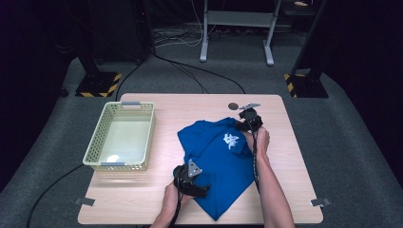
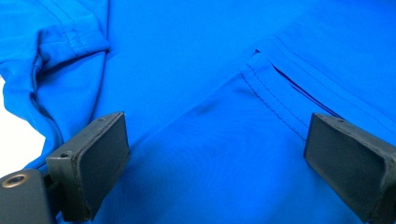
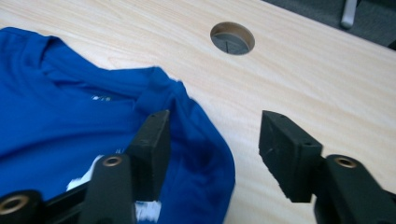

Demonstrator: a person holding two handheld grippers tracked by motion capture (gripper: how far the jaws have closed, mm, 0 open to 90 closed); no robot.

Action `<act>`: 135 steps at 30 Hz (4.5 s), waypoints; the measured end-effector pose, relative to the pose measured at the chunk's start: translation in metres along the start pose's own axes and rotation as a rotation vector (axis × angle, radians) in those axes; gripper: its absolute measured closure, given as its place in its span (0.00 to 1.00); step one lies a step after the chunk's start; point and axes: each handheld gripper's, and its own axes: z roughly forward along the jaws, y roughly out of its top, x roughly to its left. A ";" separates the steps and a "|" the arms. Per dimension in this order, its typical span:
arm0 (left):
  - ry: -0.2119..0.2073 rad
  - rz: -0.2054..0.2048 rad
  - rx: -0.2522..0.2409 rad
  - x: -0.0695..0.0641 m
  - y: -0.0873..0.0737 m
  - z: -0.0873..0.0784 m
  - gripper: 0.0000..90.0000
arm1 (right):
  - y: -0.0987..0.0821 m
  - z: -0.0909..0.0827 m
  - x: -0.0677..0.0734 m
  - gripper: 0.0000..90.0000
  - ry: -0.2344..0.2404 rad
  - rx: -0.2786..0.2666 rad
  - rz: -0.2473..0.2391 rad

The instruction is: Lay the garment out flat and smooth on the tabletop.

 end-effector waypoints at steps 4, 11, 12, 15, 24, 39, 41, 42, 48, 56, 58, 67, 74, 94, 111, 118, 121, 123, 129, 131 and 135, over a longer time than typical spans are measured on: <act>0.000 0.000 0.000 0.000 0.000 0.000 0.07 | -0.013 -0.019 -0.001 0.36 0.028 -0.014 0.009; 0.000 -0.001 0.000 0.000 0.000 0.000 0.07 | -0.047 -0.052 0.006 0.22 0.105 -0.024 0.003; 0.000 -0.001 -0.001 0.000 0.000 0.000 0.07 | -0.054 -0.057 0.009 0.21 0.110 -0.025 -0.002; -0.001 -0.001 0.000 0.000 0.000 0.000 0.07 | -0.079 -0.069 0.018 0.18 0.128 -0.037 0.002; -0.001 0.001 0.000 0.000 0.000 0.000 0.07 | -0.141 -0.078 0.047 0.15 0.122 0.008 -0.024; -0.012 0.009 -0.002 -0.001 -0.003 -0.002 0.07 | -0.162 -0.090 0.050 0.15 0.143 -0.011 0.050; -0.012 0.009 -0.003 -0.001 -0.003 -0.002 0.07 | -0.158 -0.090 0.049 0.16 0.143 0.002 0.050; -0.012 0.012 -0.001 0.000 -0.003 -0.003 0.07 | -0.156 -0.090 0.047 0.16 0.143 -0.011 0.059; -0.013 0.011 -0.001 0.000 -0.002 -0.002 0.07 | -0.124 -0.085 0.042 0.28 0.130 -0.041 0.063; -0.014 0.010 -0.001 0.000 -0.002 -0.002 0.07 | -0.102 -0.054 0.035 0.50 0.101 0.028 0.092; -0.013 0.010 -0.001 0.000 -0.002 -0.002 0.07 | -0.102 -0.050 0.034 0.60 0.089 0.036 0.093; -0.013 0.007 -0.003 -0.001 -0.002 -0.002 0.07 | -0.099 -0.052 0.024 0.94 0.074 0.019 0.100; -0.013 0.009 0.000 0.000 -0.002 -0.002 0.07 | -0.085 -0.062 -0.005 0.95 0.006 0.009 0.088; -0.013 0.009 -0.001 0.000 -0.002 -0.002 0.07 | -0.085 -0.051 -0.080 0.63 -0.150 0.109 0.248; -0.013 0.009 -0.001 0.000 -0.002 -0.002 0.07 | -0.099 -0.031 -0.071 0.35 -0.161 0.157 0.239; -0.012 0.006 -0.004 -0.001 -0.003 -0.002 0.07 | -0.100 -0.033 -0.082 0.25 -0.199 0.179 0.259; -0.012 0.008 -0.003 0.000 -0.002 -0.002 0.07 | -0.099 -0.043 -0.080 0.20 -0.164 0.123 0.279; -0.012 0.010 -0.003 0.000 -0.002 -0.002 0.07 | -0.095 -0.054 -0.072 0.17 -0.109 0.070 0.265; -0.012 0.010 -0.002 0.000 -0.002 -0.002 0.07 | -0.095 -0.070 -0.030 0.08 0.071 -0.005 0.190; -0.012 0.010 -0.002 0.000 -0.002 -0.002 0.07 | -0.099 -0.067 -0.015 0.05 0.112 0.005 0.165; -0.012 0.009 -0.002 0.000 -0.003 -0.002 0.07 | -0.109 -0.058 0.014 0.00 0.159 0.031 0.112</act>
